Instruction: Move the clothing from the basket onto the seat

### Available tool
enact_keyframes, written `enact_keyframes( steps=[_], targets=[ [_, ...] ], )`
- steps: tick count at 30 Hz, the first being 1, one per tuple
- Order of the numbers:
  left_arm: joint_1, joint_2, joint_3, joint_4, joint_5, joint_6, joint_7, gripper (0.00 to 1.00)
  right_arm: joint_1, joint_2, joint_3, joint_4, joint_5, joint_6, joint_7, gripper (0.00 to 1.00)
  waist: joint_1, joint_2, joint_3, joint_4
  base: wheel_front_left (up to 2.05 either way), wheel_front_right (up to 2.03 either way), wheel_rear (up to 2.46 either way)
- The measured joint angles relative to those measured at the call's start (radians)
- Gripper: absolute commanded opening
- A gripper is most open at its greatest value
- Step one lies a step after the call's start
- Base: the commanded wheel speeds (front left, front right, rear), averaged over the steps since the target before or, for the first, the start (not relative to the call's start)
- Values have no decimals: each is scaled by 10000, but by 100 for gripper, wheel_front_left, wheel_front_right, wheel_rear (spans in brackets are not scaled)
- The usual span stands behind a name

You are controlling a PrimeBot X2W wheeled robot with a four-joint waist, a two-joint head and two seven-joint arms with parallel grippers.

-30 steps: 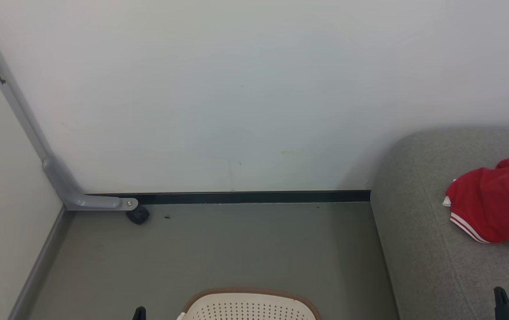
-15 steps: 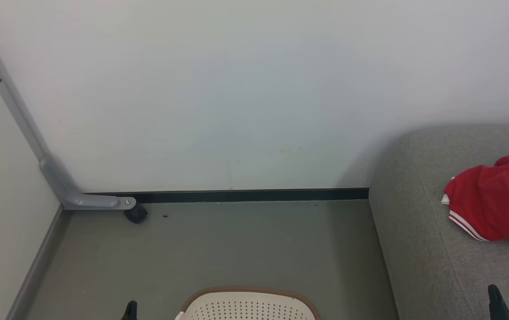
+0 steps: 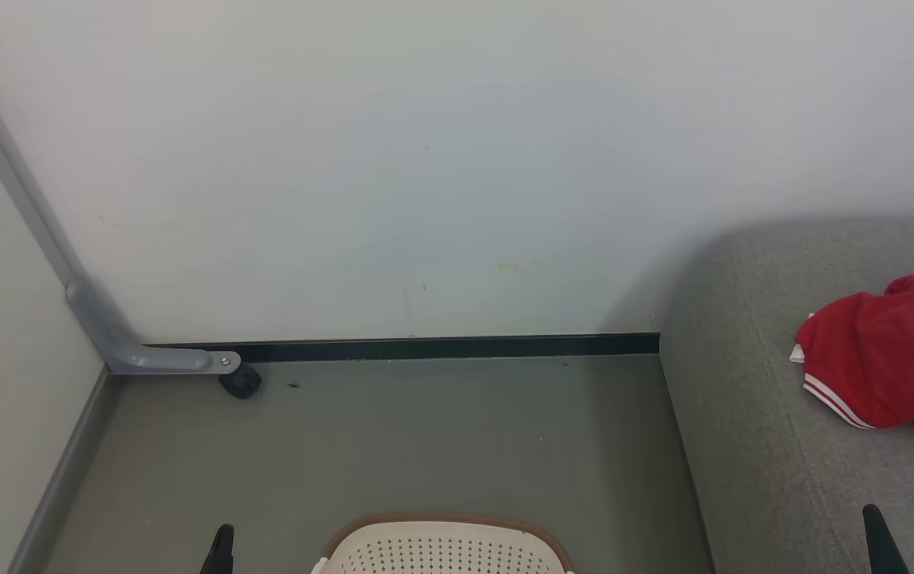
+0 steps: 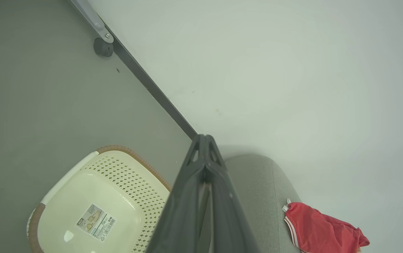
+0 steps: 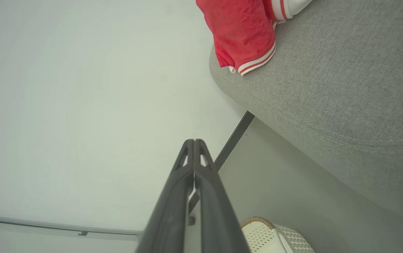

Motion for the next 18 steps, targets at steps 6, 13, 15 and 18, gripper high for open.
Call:
enact_keyframes(
  steps=[6, 13, 15, 18],
  targets=[
    [-168, -29, 240, 13, -784, -174, 125, 0, -277, 215, -155, 165, 662, 174, 247, 0, 0, 0, 26, -22, 0, 0, 0],
    [-251, -35, 477, 38, -1843, -351, 351, 0, -453, 458, -336, 407, 1461, 349, 470, 0, 0, 0, 55, -48, 0, 0, 0],
    [-356, -35, 562, 48, -2054, -370, 382, 0, -578, 516, -382, 451, 1718, 389, 543, 0, 0, 0, 64, -55, 0, 0, 0],
    [-384, -44, 648, 54, -2525, -443, 460, 0, -710, 602, -462, 552, 2008, 449, 673, 0, 0, 0, 76, -66, 0, 0, 0]
  ],
)
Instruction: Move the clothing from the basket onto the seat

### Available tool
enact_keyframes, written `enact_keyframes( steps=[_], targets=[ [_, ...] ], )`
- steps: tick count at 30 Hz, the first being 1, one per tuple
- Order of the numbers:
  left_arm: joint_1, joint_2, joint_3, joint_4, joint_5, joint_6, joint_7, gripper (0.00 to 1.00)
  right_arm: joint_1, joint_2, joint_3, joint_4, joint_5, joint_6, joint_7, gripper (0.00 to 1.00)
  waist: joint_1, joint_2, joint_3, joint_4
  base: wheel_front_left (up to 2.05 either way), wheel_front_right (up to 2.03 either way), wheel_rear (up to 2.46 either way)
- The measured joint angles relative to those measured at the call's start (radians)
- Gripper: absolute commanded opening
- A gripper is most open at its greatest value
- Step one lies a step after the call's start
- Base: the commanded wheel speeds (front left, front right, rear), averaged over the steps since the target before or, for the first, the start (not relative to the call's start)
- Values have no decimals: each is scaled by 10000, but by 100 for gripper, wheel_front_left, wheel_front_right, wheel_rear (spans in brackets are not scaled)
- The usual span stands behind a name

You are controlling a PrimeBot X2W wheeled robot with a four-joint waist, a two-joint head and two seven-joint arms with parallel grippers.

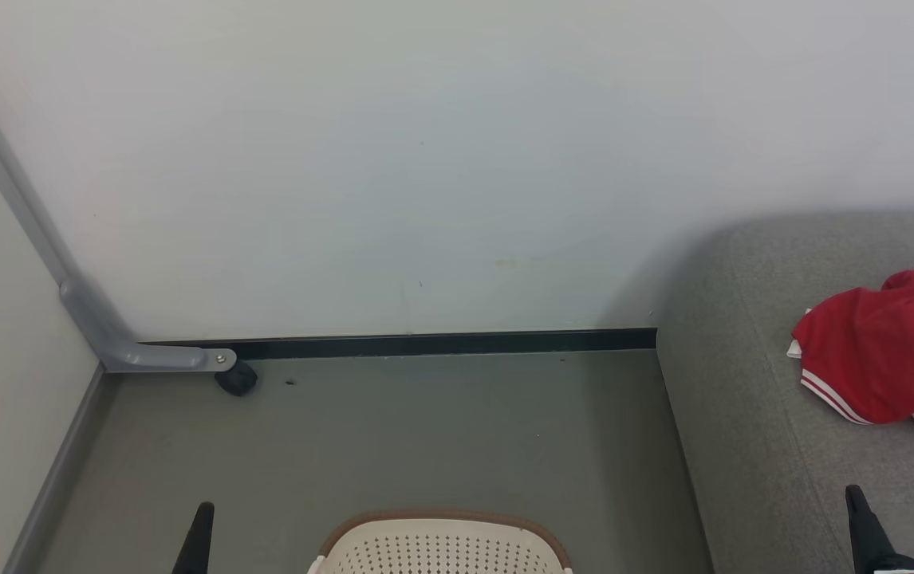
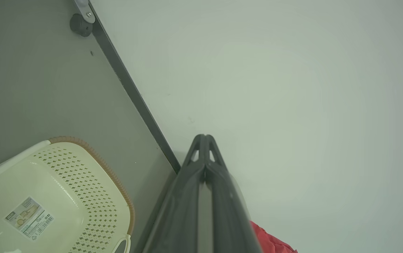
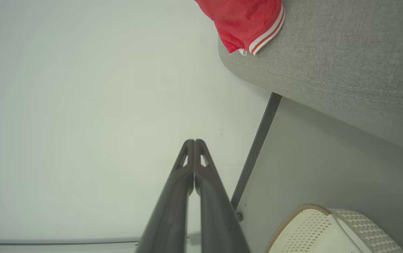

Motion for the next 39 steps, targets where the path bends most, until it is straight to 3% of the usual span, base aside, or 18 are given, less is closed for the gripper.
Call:
enact_keyframes(
  steps=[16, 39],
  targets=[
    [-239, -40, 558, 77, -2036, -416, 385, 0, -462, 506, -374, 474, 1680, 391, 516, 0, 0, 0, 61, -52, 0, 0, 0],
    [-354, -61, 568, 92, -2186, -424, 397, 0, -476, 520, -393, 493, 1685, 418, 541, 0, 0, 0, 60, -53, 0, 0, 0]
  ],
)
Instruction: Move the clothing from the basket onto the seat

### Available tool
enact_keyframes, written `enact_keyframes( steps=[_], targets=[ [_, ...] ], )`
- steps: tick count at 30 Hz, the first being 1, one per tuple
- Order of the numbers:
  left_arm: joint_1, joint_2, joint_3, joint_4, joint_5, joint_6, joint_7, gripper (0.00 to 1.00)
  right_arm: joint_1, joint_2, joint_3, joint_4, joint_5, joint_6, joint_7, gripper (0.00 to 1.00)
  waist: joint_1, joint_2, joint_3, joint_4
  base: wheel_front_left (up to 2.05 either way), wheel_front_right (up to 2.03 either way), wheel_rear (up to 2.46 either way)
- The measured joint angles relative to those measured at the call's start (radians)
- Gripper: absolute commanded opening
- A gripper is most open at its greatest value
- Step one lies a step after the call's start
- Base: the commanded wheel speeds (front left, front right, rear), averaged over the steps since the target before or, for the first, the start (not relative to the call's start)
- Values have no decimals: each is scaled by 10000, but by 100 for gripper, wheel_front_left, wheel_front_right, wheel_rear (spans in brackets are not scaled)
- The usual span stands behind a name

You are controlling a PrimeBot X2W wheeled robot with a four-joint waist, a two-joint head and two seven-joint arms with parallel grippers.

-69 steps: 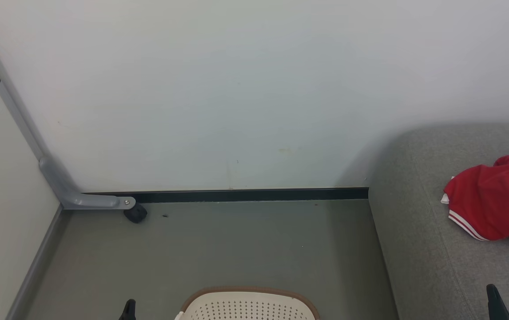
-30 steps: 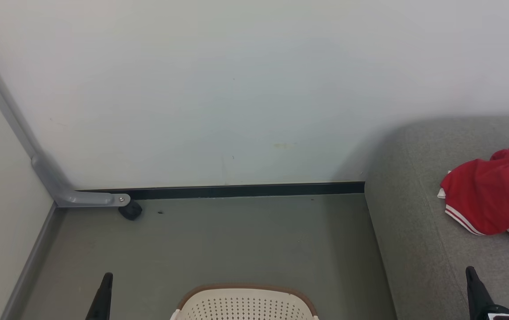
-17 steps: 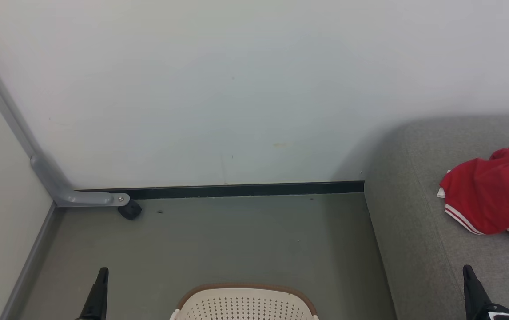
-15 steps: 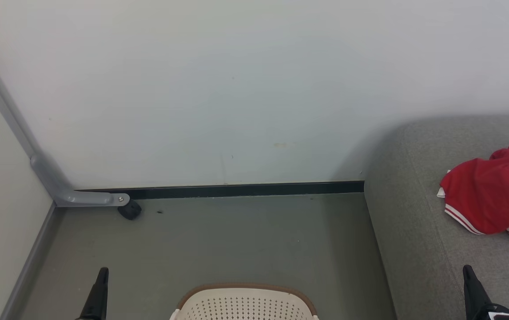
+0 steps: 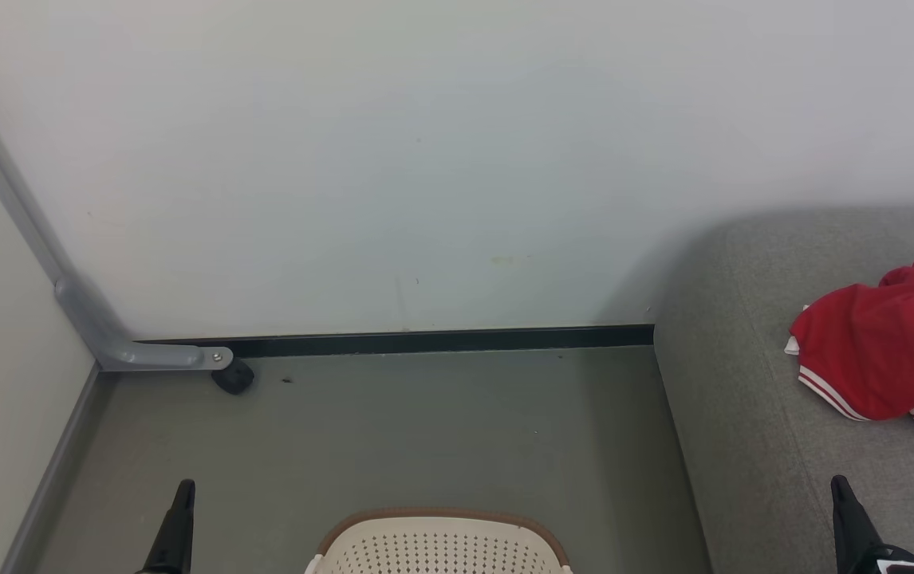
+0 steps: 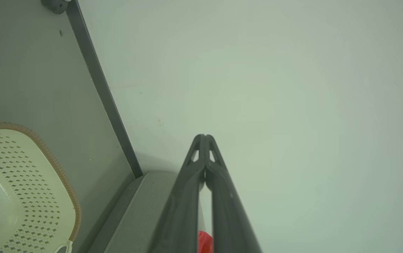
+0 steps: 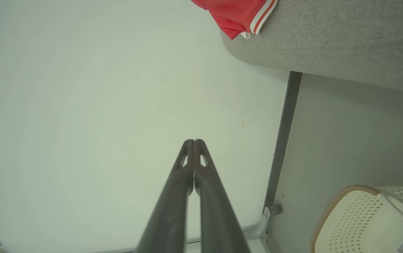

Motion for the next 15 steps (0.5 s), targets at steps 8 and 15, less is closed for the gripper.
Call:
enact_keyframes(
  steps=[8, 15],
  targets=[
    [0, 0, 0, 0, 0, 0, 0, 0, 0, 0, 0, 4, 0, 2, 0, 0, 0, 0, 0, 0, 0, 0, 0],
    [0, 0, 0, 0, 0, 0, 0, 0, 0, 0, 0, 6, 0, 2, 0, 0, 0, 0, -1, 0, 0, 0, 0]
  ],
)
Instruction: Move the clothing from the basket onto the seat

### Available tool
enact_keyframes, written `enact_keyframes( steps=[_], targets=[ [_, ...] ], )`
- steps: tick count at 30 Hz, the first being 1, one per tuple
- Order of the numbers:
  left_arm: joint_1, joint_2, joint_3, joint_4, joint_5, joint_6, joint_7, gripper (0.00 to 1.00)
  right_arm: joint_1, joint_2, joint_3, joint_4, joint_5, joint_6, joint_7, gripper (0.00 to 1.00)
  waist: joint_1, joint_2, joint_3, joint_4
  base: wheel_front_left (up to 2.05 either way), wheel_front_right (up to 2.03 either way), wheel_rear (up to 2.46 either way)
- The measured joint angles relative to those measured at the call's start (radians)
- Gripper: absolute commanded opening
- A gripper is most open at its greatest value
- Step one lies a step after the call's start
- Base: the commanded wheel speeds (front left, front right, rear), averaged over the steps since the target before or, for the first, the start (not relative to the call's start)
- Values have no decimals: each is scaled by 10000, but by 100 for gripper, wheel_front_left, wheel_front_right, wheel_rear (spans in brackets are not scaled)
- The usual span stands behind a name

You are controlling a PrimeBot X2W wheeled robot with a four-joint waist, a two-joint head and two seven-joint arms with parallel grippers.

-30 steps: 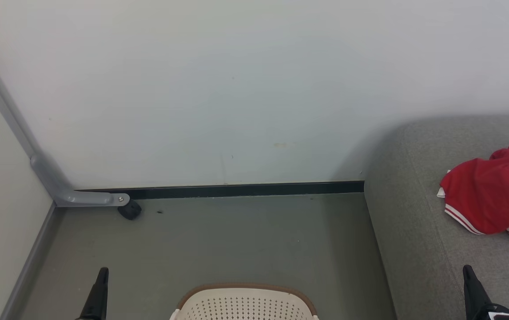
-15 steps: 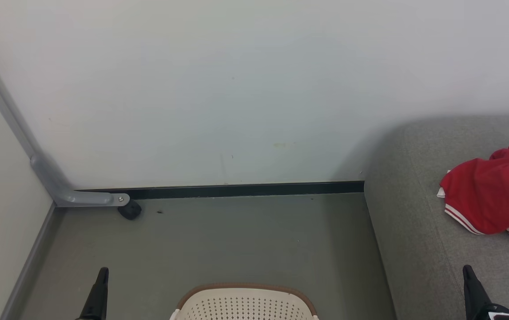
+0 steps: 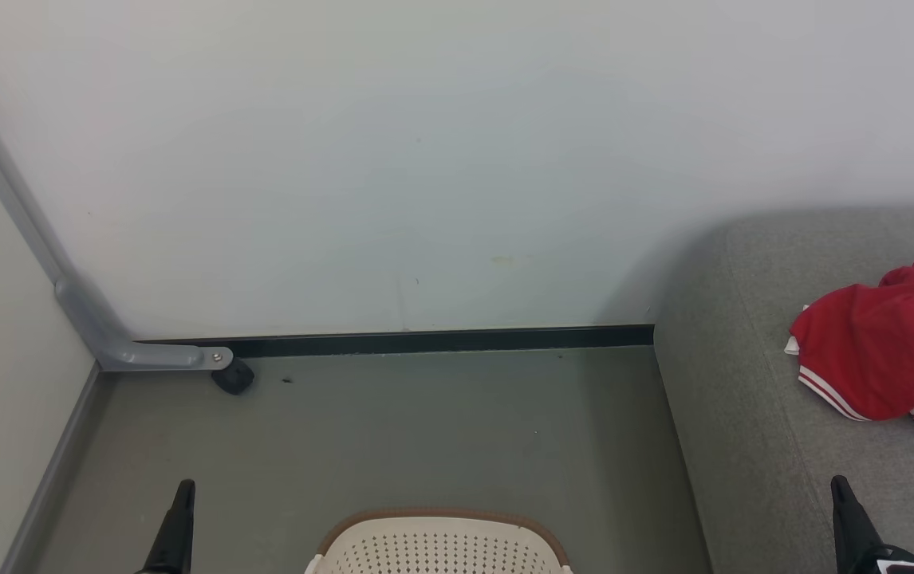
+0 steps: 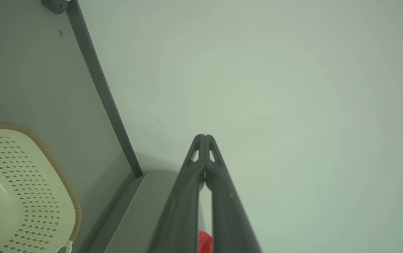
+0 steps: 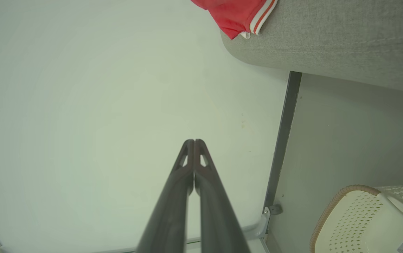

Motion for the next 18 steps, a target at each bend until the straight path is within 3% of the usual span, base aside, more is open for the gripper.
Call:
enact_keyframes(
  steps=[18],
  targets=[
    [0, -2, 0, 0, 0, 0, 0, 0, 0, 0, 0, 2, 2, 0, 0, 0, 0, 0, 0, 0, 0, 0, 0]
  ],
)
